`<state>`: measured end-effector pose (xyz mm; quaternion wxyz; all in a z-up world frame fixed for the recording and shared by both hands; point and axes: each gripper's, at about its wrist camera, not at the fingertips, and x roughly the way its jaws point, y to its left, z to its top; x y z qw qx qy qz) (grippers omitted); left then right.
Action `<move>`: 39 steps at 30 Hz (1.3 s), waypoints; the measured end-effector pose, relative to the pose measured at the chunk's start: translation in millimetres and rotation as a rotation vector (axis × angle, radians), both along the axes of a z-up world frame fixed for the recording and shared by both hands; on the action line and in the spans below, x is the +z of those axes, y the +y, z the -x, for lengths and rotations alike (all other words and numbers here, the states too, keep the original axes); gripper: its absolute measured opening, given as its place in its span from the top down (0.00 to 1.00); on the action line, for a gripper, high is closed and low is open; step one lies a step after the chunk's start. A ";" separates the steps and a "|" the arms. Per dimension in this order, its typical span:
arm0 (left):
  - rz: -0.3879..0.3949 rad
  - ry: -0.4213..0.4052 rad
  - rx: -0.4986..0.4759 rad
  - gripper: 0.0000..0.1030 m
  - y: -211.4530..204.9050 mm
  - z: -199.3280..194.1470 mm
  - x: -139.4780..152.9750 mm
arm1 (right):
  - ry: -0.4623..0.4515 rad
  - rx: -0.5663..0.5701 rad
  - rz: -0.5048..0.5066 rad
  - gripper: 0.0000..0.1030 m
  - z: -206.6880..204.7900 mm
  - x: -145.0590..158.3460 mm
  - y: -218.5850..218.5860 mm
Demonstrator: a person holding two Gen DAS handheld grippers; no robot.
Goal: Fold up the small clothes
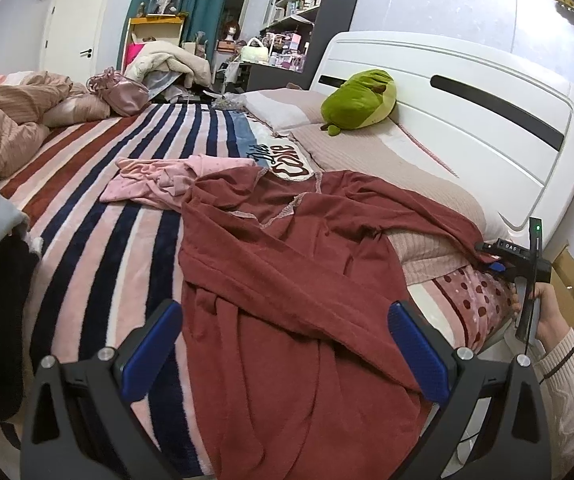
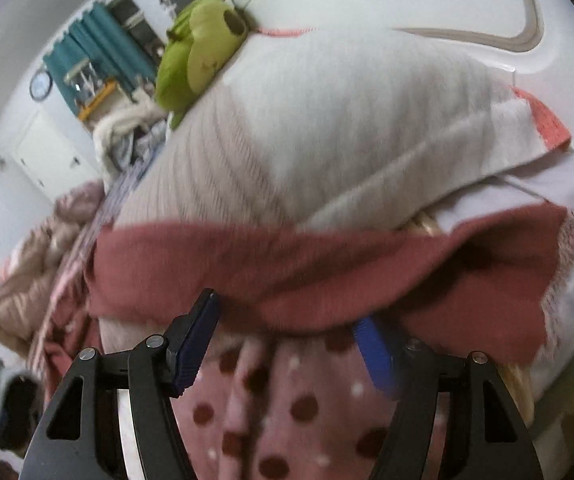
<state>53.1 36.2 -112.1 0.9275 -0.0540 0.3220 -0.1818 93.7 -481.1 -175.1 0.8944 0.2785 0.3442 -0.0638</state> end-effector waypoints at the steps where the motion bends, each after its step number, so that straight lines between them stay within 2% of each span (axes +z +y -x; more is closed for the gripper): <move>1: 0.002 0.001 0.005 0.02 1.3 -0.3 -0.1 | -0.018 -0.009 -0.010 0.39 -1.9 0.5 -2.2; 2: 0.006 0.003 0.009 0.02 2.5 -0.4 -0.3 | -0.036 -0.017 -0.022 0.40 -3.2 0.9 -4.3; 3: 0.007 0.003 0.010 0.02 3.1 -0.5 -0.5 | -0.048 -0.021 -0.030 0.47 -5.8 1.0 -4.3; 4: 0.006 0.004 0.011 0.02 2.9 -0.8 -0.5 | -0.068 -0.024 -0.041 0.64 -6.2 1.7 -5.4; 7: 0.003 0.003 0.007 0.02 2.5 -0.5 -0.1 | -0.102 -0.022 -0.004 0.95 0.5 9.5 -2.1; 10: 0.003 -0.003 0.000 0.02 1.3 -0.7 0.9 | -0.137 -0.003 0.061 0.97 5.4 22.7 12.2; 21: 0.028 -0.021 -0.011 0.02 7.3 7.3 3.8 | -0.307 0.141 0.130 0.98 46.5 92.4 67.5; 27: 0.062 -0.041 -0.002 0.02 20.0 14.2 6.7 | -0.407 0.309 0.152 0.98 62.5 143.4 130.3; 31: 0.079 -0.061 0.017 0.02 35.2 22.0 8.4 | -0.417 0.442 0.134 0.98 62.7 160.4 188.0; 34: 0.087 -0.064 0.038 0.02 51.8 27.6 7.7 | -0.387 0.553 0.070 0.96 57.1 151.0 240.3; 37: 0.090 -0.047 0.046 0.02 64.7 29.8 3.9 | -0.255 0.672 -0.024 0.95 44.4 112.0 296.0; 38: 0.089 -0.044 0.053 0.02 69.1 31.0 2.9 | -0.202 0.702 -0.050 0.90 41.0 94.3 312.2; 39: 0.087 -0.039 0.059 0.02 73.2 32.4 1.8 | -0.116 0.737 -0.079 0.74 35.6 69.6 331.7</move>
